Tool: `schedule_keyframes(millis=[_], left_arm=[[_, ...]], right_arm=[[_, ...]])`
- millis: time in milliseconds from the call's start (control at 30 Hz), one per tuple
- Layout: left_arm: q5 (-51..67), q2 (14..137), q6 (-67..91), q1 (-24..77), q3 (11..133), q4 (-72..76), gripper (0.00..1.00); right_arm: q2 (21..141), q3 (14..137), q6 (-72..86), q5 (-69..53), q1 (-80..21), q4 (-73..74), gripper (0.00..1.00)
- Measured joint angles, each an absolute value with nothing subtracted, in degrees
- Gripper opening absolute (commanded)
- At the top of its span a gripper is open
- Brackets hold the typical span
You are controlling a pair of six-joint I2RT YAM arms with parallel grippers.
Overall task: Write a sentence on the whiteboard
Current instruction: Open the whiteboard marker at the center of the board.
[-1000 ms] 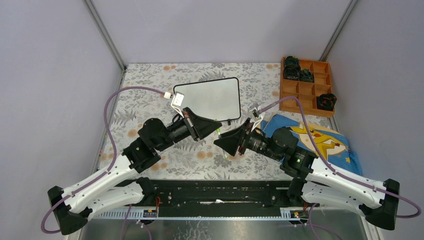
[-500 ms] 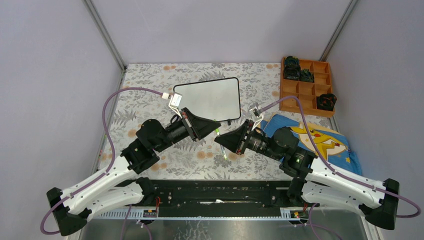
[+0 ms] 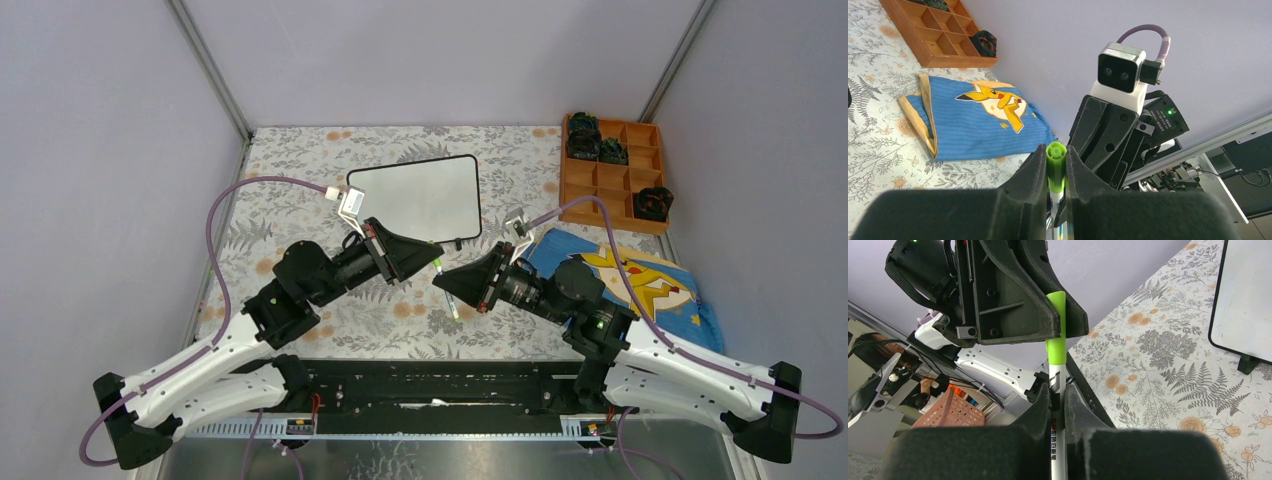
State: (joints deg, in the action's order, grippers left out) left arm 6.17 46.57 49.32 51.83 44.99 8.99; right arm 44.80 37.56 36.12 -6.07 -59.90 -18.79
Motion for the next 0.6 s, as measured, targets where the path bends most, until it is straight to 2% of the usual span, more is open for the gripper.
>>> schedule_keyframes(millis=[600], left_arm=[[4.05, 45.95, 49.32, 52.31, 45.3, 6.42, 0.0]], right_arm=[[43.16, 36.07, 35.57, -5.43, -59.9, -19.2, 0.0]])
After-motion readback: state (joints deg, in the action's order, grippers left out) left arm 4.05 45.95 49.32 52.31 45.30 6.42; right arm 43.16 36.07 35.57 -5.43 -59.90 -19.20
